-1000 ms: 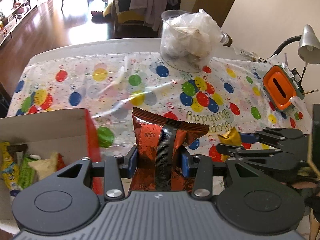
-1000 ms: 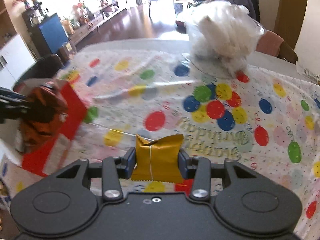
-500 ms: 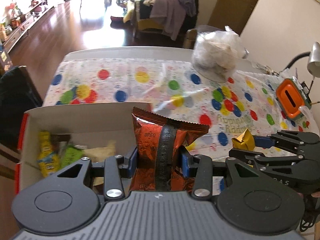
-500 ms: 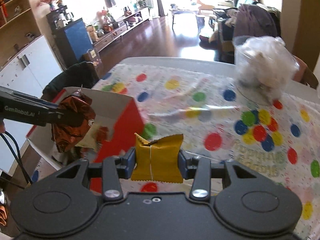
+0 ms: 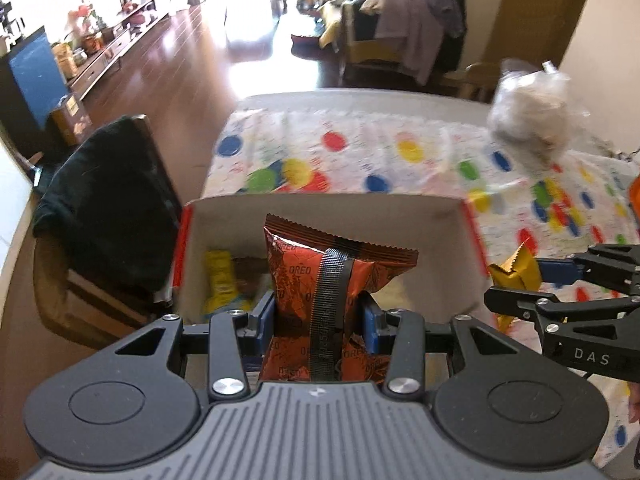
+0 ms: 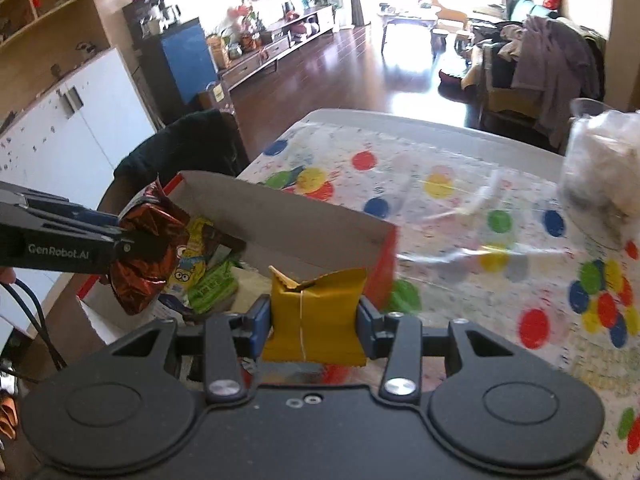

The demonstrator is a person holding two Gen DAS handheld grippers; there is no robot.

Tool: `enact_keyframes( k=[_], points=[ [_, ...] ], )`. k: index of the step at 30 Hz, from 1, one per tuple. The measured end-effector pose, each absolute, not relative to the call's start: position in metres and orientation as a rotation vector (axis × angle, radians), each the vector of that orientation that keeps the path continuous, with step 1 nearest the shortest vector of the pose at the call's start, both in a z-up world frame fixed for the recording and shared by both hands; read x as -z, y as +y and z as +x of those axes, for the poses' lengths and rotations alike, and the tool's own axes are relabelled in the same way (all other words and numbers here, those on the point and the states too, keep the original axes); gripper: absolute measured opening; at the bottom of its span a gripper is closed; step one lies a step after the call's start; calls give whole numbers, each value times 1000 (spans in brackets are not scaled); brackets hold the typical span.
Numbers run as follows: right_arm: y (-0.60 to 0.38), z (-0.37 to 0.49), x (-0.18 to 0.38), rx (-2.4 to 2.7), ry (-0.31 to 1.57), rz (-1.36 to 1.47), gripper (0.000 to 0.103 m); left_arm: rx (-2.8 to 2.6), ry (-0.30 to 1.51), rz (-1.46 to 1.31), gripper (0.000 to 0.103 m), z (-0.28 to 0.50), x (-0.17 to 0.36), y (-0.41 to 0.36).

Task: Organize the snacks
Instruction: 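Carry the Oreo pouch into the shoebox with the left tool while the right tool carries the yellow packet there, then open both tools to drop the Oreo pouch and yellow packet into the shoebox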

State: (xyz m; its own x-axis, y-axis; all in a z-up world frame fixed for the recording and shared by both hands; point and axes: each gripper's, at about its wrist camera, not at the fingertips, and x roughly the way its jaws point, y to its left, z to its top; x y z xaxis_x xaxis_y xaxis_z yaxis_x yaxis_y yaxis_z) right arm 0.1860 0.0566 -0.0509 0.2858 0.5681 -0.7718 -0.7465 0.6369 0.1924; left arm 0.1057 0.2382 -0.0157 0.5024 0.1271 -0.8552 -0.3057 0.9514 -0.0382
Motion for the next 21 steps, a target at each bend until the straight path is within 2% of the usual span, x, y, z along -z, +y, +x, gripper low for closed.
enact_keyframes(
  k=[9,21],
  points=[
    [104,172,79,-907,973,-325,43,-304,1094,-142,41,116,59,270],
    [125,154,103,-914,1034,-382,43,-250,1221,-131,41,142,97,276]
  ],
)
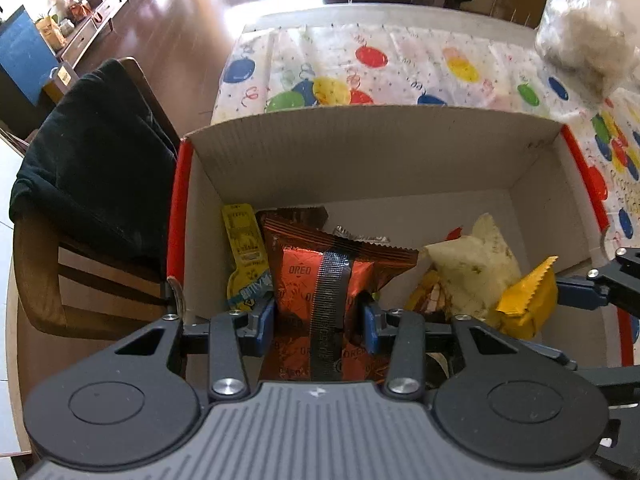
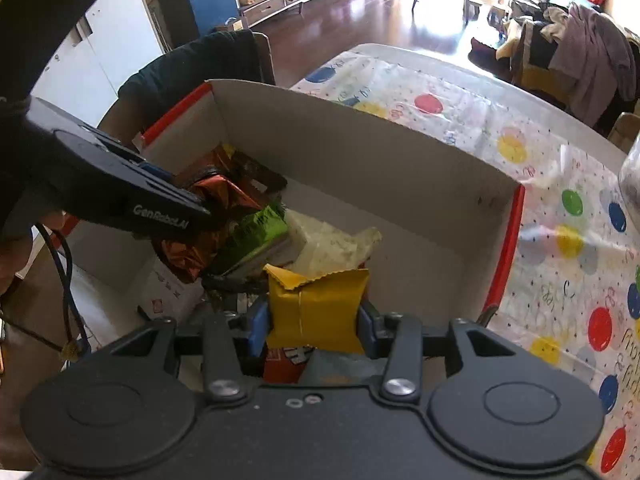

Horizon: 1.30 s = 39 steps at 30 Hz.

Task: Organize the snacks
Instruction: 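Open both tools to drop the Oreo pouch and yellow packet into the shoebox, then lift both open tools up out of the shoebox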

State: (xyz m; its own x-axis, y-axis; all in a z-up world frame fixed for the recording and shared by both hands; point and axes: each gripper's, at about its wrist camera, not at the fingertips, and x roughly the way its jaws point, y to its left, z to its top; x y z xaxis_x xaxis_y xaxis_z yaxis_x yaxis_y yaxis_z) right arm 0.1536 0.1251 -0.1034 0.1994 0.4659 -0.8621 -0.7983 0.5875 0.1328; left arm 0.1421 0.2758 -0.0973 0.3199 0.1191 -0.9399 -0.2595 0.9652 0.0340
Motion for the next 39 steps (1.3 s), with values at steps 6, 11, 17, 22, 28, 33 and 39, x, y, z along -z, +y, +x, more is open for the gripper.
enact_keyframes(
  k=[6,11,17,22,28,33,39],
  points=[
    [120,159,107,-898,1069,-348,45,-230,1247,-148,43,144,99,277],
    [113,158,102,-882,1048,-327,71,-234,1234,-174,57,140,95,278],
    [102,156,92,-874,1033,-274,79,-229,1169,-186,63,125,80,274],
    [92,152,79,-870,998,-244,87,-227,1077,-197,70,111,60,268],
    [78,146,61,-863,953,-202,98,-222,983,-197,72,93,37,257],
    [64,137,45,-866,911,-171,98,-200,931,-204,72,78,24,244],
    [43,122,28,-872,850,-128,102,-189,833,-154,82,54,5,223]
  ],
)
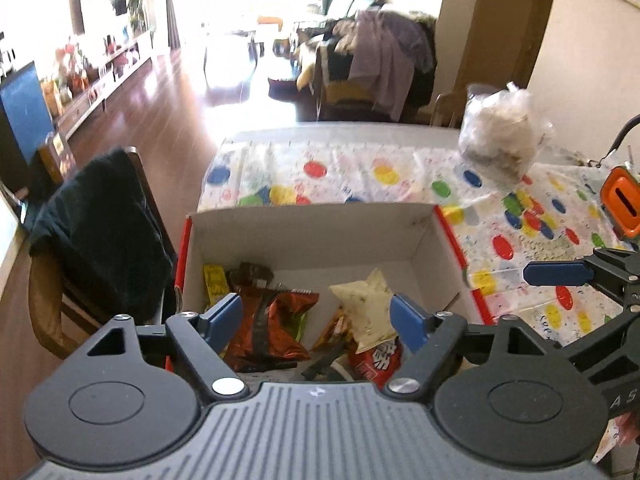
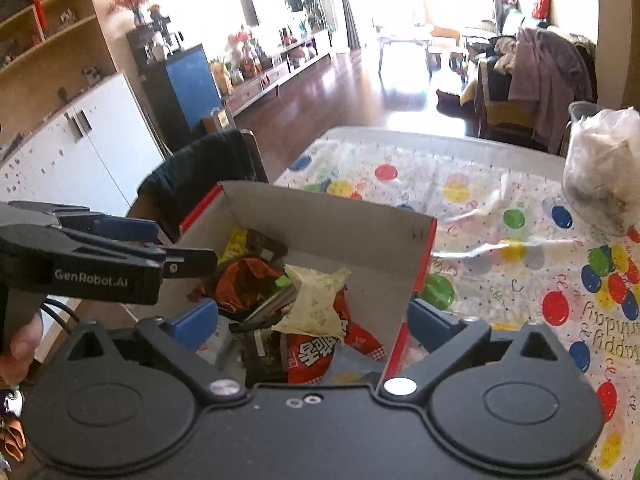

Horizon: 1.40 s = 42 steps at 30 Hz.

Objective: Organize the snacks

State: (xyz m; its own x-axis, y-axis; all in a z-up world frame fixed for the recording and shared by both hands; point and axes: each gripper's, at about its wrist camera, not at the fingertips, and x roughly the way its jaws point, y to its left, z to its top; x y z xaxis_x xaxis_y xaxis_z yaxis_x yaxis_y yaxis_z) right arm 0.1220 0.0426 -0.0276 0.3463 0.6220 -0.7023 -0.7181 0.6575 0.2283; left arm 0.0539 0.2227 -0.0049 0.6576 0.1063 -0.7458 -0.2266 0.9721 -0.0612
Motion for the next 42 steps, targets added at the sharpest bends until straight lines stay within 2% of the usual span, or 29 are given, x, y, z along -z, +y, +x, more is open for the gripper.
enact_keyframes(
  k=[5,8,9,27,42],
  points=[
    [22,112,17,-856,795,-67,103,-196,768,-154,88,36,-2,211],
    [12,104,15,-839,764,-55,103,-196,752,-175,99,26,-1,207],
    [9,102,15,-836,758,-53,103,-193,747,-185,100,23,-1,206],
    [-18,76,15,-747,693,18,103,-241,736,-235,102,-6,-4,190],
    [-31,73,20,-693,727,82,103,-259,733,-201,102,-14,-4,173]
  ],
)
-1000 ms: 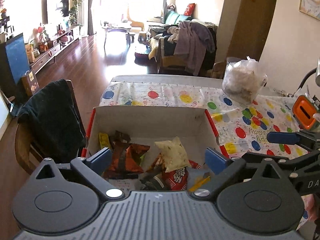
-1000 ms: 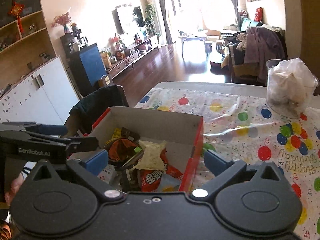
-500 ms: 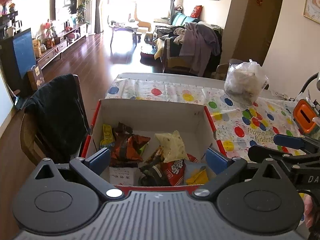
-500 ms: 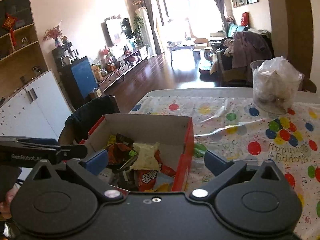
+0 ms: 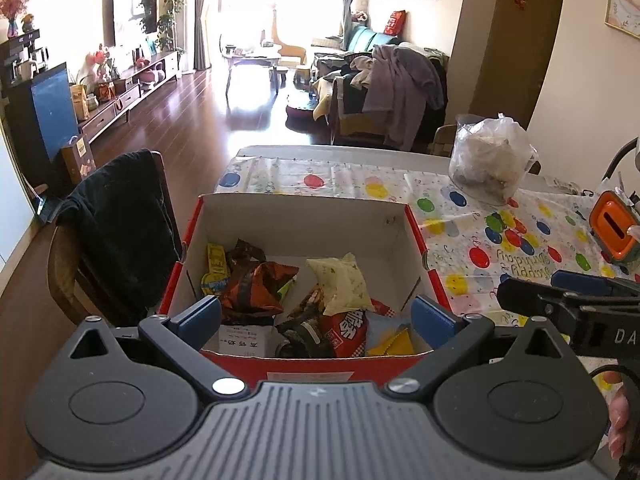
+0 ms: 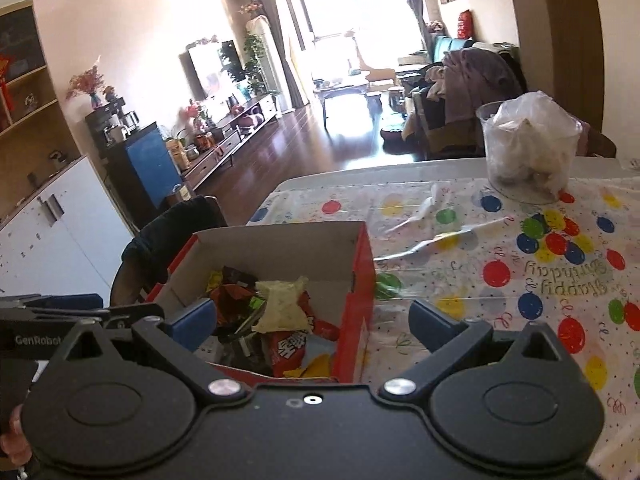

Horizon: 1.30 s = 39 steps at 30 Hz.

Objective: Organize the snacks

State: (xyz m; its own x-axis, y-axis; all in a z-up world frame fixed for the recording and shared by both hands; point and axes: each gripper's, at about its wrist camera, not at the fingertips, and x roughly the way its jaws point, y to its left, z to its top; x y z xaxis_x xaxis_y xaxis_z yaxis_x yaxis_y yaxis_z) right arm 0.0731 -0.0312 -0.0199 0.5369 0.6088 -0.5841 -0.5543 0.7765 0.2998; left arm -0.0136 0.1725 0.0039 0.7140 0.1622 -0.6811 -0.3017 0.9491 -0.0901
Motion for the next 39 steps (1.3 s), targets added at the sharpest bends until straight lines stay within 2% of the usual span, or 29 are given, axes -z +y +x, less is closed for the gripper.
enact_keyframes(
  k=[39],
  points=[
    [-32,72,23,-671,727,45,103,-269,726,-186,102,-14,-5,166]
  ],
)
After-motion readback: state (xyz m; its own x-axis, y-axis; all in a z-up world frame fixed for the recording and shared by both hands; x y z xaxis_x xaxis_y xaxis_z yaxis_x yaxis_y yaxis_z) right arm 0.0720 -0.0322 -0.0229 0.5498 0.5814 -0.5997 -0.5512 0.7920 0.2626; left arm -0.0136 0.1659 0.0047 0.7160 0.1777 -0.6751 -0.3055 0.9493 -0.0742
